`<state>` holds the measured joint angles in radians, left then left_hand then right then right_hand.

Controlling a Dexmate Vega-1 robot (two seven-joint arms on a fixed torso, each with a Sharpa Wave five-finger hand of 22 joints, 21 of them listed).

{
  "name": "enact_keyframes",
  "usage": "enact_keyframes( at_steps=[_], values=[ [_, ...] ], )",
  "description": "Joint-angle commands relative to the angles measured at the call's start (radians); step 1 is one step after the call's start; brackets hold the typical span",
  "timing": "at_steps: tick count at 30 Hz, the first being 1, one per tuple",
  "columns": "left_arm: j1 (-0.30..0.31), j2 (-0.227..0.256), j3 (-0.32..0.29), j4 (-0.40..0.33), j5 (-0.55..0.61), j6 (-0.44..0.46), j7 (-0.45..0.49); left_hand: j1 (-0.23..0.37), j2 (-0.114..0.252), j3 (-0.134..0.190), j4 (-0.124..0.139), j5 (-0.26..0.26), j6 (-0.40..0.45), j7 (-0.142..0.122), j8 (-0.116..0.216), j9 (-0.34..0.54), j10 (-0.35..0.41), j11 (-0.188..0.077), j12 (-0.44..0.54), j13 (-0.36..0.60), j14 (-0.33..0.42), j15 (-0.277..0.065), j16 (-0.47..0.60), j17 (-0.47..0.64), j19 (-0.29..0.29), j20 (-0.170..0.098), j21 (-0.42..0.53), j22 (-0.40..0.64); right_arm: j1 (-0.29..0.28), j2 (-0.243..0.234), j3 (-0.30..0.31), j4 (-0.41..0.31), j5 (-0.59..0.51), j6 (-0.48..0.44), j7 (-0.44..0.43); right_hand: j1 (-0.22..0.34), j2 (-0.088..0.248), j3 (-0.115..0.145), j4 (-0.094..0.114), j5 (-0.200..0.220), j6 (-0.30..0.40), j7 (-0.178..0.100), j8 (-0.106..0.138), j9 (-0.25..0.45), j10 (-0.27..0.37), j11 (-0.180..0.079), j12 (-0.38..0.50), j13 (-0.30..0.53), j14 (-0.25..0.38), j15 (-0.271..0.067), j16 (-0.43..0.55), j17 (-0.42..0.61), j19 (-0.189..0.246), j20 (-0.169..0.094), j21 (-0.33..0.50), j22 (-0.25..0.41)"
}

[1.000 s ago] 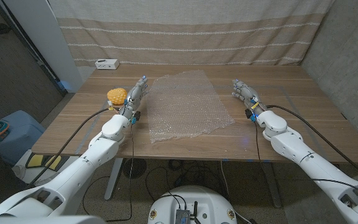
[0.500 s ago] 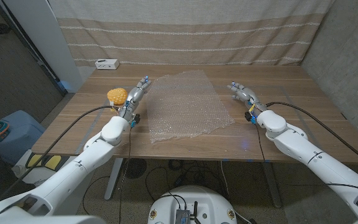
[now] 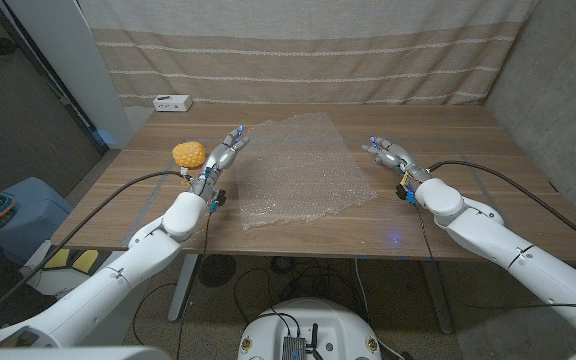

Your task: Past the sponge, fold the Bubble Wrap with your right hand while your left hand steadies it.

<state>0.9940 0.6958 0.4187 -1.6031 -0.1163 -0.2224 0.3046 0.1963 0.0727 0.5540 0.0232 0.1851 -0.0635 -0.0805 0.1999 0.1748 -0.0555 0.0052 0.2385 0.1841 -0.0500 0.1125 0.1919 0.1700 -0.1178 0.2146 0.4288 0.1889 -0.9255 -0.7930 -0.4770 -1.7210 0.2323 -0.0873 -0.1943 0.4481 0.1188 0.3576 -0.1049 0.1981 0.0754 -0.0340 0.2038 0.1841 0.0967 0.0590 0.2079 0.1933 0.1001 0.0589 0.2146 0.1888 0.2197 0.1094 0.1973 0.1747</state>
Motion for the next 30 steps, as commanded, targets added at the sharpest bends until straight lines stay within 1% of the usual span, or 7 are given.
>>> enact_keyframes(
  at_steps=[1, 7, 12, 15, 24, 28, 30],
  values=[
    [0.073, 0.051, -0.005, -0.123, 0.112, 0.071, 0.061, 0.005, 0.01, 0.0, -0.01, -0.001, 0.006, 0.001, 0.0, 0.003, 0.0, -0.002, 0.001, 0.004, -0.008, 0.004, -0.004, 0.004, -0.003, -0.001, -0.004, 0.001, -0.035, -0.067, -0.004, -0.094, -0.078, -0.085, -0.006, 0.02, 0.003, 0.005, -0.007, -0.006, 0.012, 0.001, 0.005, 0.001, 0.012, 0.002, 0.003, 0.003, 0.005, -0.006, 0.0, 0.001, -0.002, -0.002, 0.006, 0.005],
    [0.113, 0.069, -0.009, -0.18, 0.183, 0.119, 0.107, 0.012, 0.013, 0.003, -0.018, -0.002, 0.002, 0.0, -0.004, 0.003, -0.01, -0.01, -0.005, 0.005, -0.01, 0.003, -0.005, 0.004, -0.001, -0.002, -0.006, 0.001, -0.053, -0.105, -0.009, -0.152, -0.126, -0.145, -0.009, 0.023, 0.006, 0.006, -0.011, -0.009, 0.018, 0.0, 0.005, 0.002, 0.015, -0.001, 0.003, 0.003, 0.002, -0.009, -0.002, 0.002, -0.001, -0.005, 0.007, 0.005],
    [0.143, 0.08, -0.013, -0.217, 0.227, 0.151, 0.133, 0.016, 0.014, 0.004, -0.023, -0.003, 0.002, -0.002, -0.005, 0.003, -0.008, -0.007, -0.006, 0.005, -0.013, 0.0, -0.007, 0.004, -0.001, -0.002, -0.008, 0.001, -0.068, -0.133, -0.017, -0.203, -0.17, -0.2, -0.013, 0.022, 0.01, 0.007, -0.011, -0.011, 0.026, 0.0, 0.007, 0.002, 0.019, -0.003, 0.004, 0.003, 0.001, -0.012, -0.001, 0.004, 0.0, -0.007, 0.007, 0.006],
    [0.162, 0.084, -0.018, -0.234, 0.238, 0.16, 0.143, 0.018, 0.015, 0.005, -0.026, -0.003, 0.004, -0.002, -0.005, 0.003, -0.007, -0.009, -0.006, 0.005, -0.014, 0.0, -0.007, 0.004, -0.003, -0.001, -0.01, 0.001, -0.077, -0.147, -0.024, -0.23, -0.199, -0.226, -0.017, 0.024, 0.014, 0.009, -0.012, -0.012, 0.035, -0.002, 0.009, 0.002, 0.021, -0.004, 0.004, 0.003, 0.0, -0.022, -0.002, 0.005, 0.001, -0.009, 0.008, 0.005],
    [0.211, 0.104, -0.023, -0.291, 0.309, 0.212, 0.178, 0.024, 0.016, 0.006, -0.034, -0.005, 0.011, -0.006, -0.004, 0.003, -0.006, -0.01, -0.009, 0.005, -0.019, -0.001, -0.009, 0.004, -0.005, -0.001, -0.013, 0.002, -0.079, -0.188, -0.071, -0.326, -0.345, -0.354, -0.019, 0.038, 0.029, 0.019, -0.021, -0.013, 0.052, -0.005, 0.011, 0.002, 0.036, -0.015, 0.007, 0.004, 0.006, -0.037, 0.0, 0.006, 0.01, -0.022, 0.011, 0.005],
    [0.227, 0.114, -0.021, -0.316, 0.338, 0.241, 0.179, 0.027, 0.016, 0.007, -0.039, -0.005, 0.018, -0.007, -0.003, 0.004, -0.004, -0.01, -0.009, 0.005, -0.028, -0.004, -0.012, 0.004, -0.008, -0.001, -0.016, 0.002, -0.077, -0.204, -0.092, -0.362, -0.399, -0.403, 0.002, 0.043, 0.031, 0.022, -0.024, -0.014, 0.06, -0.008, 0.012, 0.002, 0.04, -0.02, 0.007, 0.004, 0.009, -0.042, 0.001, 0.005, 0.015, -0.022, 0.012, 0.005],
    [0.234, 0.118, -0.021, -0.327, 0.35, 0.256, 0.179, 0.029, 0.016, 0.007, -0.041, -0.006, 0.02, -0.007, -0.003, 0.004, -0.005, -0.009, -0.01, 0.005, -0.033, -0.005, -0.013, 0.004, -0.01, -0.001, -0.018, 0.001, -0.074, -0.214, -0.1, -0.375, -0.418, -0.423, 0.022, 0.047, 0.031, 0.023, -0.028, -0.015, 0.071, -0.009, 0.014, 0.003, 0.042, -0.023, 0.007, 0.004, 0.009, -0.052, 0.0, 0.005, 0.018, -0.024, 0.013, 0.005]
  ],
)
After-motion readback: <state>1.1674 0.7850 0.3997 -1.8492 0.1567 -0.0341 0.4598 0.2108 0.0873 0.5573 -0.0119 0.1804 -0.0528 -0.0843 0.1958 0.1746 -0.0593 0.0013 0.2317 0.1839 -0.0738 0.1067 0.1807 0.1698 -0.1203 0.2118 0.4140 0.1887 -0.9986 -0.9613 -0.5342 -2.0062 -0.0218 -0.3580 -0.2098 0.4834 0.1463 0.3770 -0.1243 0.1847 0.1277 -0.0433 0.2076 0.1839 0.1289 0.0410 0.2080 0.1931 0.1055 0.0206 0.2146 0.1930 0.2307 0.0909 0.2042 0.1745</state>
